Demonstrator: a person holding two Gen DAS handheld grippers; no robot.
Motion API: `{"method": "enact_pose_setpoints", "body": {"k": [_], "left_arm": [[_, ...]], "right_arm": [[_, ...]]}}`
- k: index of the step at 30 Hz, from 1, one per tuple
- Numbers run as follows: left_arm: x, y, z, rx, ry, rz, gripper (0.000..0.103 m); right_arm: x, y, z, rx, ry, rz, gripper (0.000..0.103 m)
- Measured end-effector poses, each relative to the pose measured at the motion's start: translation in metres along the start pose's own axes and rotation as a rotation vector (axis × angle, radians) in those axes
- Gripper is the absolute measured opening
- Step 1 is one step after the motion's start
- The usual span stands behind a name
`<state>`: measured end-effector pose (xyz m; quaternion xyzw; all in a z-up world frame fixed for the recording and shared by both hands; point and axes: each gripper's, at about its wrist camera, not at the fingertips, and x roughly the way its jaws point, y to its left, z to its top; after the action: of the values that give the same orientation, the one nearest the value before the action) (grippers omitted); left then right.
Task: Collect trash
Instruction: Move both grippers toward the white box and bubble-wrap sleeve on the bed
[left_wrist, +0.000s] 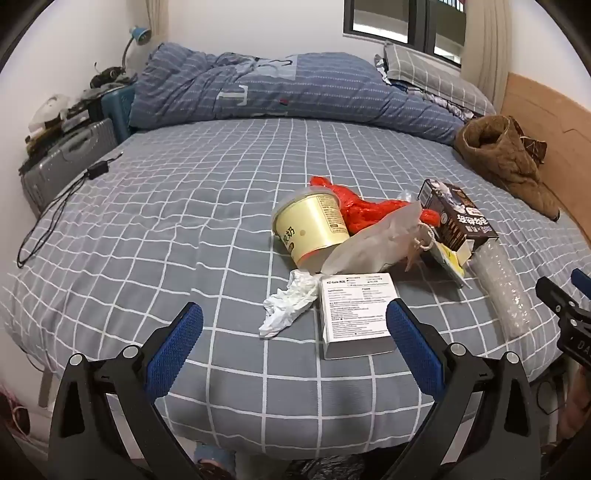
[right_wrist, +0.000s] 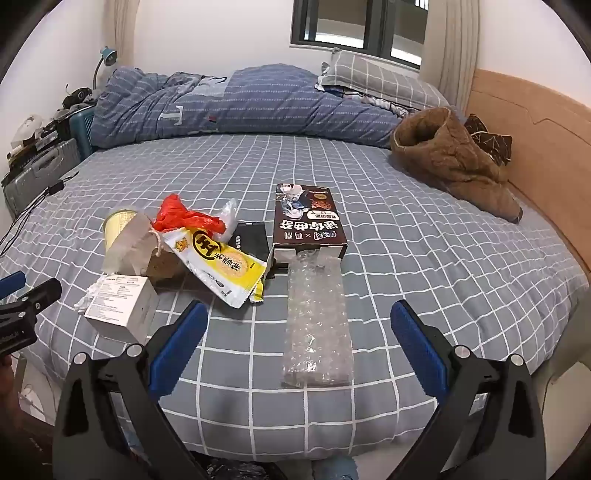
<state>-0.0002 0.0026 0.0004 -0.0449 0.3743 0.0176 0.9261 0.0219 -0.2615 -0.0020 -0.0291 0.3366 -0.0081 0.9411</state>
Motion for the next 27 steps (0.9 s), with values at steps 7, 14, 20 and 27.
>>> {"method": "enact_pose_setpoints", "body": {"k": [7,14,20,27], "left_arm": [[0.004,-0.006,0.001,0.045,0.017,0.036,0.097],[-0.002,-0.012,-0.004,0.047,0.007,0.034,0.097],[-0.004,-0.013,-0.005,0.054,0.011,0.034,0.097],[-0.005,-0.011,-0.003,0.053,0.009,0.047,0.097]], "right_arm": [[-0.002,-0.002,0.002,0.021,0.008,0.015,0.095],[-0.01,0.006,0.001,0.0,-0.008,0.006,0.095],[-0.009,0.008,0.002,-0.001,-0.005,0.01,0.095],[-0.006,0.008,0.003,0.008,-0.001,0.021,0.095]]}}
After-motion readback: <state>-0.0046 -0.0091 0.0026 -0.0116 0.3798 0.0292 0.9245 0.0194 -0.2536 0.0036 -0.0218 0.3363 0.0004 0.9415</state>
